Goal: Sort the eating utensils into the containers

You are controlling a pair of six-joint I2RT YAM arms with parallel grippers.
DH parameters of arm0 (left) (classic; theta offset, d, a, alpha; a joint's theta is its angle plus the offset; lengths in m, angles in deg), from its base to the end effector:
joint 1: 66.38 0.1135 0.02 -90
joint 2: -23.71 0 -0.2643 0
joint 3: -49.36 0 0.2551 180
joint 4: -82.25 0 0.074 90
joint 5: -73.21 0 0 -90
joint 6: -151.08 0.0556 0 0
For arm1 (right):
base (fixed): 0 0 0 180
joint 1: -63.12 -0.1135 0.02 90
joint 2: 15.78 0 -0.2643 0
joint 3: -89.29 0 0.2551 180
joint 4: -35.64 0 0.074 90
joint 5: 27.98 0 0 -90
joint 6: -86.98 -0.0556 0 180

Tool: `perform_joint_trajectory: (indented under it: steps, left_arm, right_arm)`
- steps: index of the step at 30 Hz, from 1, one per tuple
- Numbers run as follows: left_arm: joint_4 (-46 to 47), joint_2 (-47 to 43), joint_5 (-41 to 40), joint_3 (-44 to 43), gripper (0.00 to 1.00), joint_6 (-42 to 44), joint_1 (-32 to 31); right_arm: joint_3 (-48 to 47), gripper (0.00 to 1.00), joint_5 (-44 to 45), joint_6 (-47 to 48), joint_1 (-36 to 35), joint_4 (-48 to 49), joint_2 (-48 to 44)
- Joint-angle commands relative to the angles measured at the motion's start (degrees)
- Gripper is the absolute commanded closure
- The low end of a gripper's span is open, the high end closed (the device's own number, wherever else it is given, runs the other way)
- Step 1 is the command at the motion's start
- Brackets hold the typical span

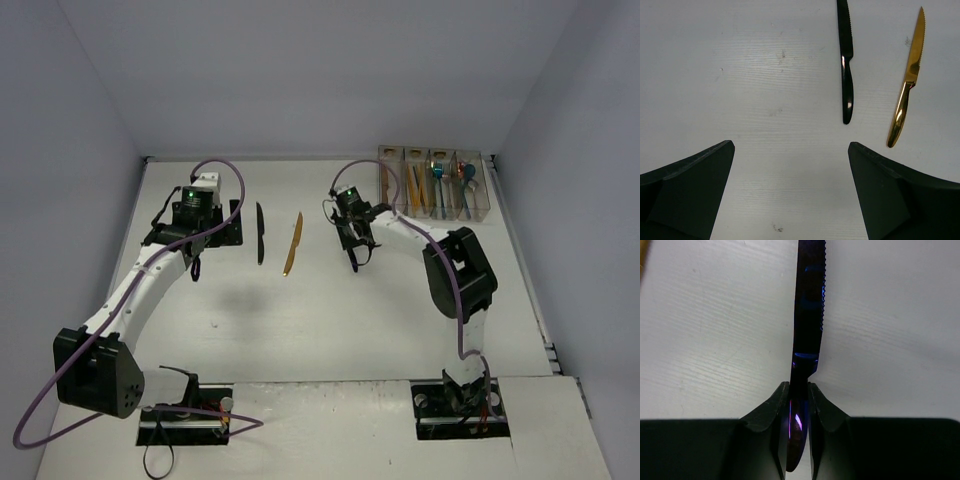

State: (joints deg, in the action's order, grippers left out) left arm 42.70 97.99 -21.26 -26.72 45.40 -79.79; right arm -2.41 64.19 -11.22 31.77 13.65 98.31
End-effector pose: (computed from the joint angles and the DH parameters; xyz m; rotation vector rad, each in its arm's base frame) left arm 0.2984 -0.0667 0.2967 -0.0870 2.2324 -0.1907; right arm 0.3908 0.2356 0.1670 -0.4559 2.3196 0.2942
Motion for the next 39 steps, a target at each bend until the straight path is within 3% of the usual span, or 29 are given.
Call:
perform_joint_trajectory:
  steps: [1, 9, 18, 24, 25, 33, 36, 39]
  left_arm:
    - [1.26, -0.56, 0.06, -3.26, 0.03, -0.67, 0.40]
    - [1.38, -0.51, -0.01, -3.18, 0.03, -0.70, 0.40]
    - [1.43, -0.28, -0.27, -3.00, 0.03, -0.49, 0.40]
    - [1.43, -0.01, 0.08, -3.09, 0.03, -0.58, 0.40]
    - [1.43, -0.01, 0.17, -3.09, 0.03, -0.58, 0.40]
    - [1.79, 0.60, 2.98, -3.27, 0.03, -0.58, 0.40]
    - [1.79, 1.04, 4.46, -3.53, 0.03, -0.58, 0.31]
    - [1.79, 1.46, 6.34, -4.01, 0.03, 0.19, -1.07]
  right_arm:
    - [-10.56, 1.00, 3.50, 2.48, 3.55, 1.18, -9.53]
    - [-22.63, 1.00, 0.82, 3.52, 14.01, 1.36, -2.58]
    - [-33.99, 1.00, -0.05, 4.34, 19.11, 2.67, 11.52]
    - [-36.07, 0.99, -0.76, 3.81, 20.10, 2.94, 15.56]
    - [-36.05, 0.97, -0.72, 3.80, 20.11, 2.94, 15.73]
    - [-34.46, 0.49, 1.00, 3.37, 20.19, 3.03, 11.15]
    - [-32.23, 0.42, 2.04, 3.11, 19.93, 3.03, 6.49]
    - [-27.91, 0.41, 2.34, 2.21, 19.84, 3.03, 1.18]
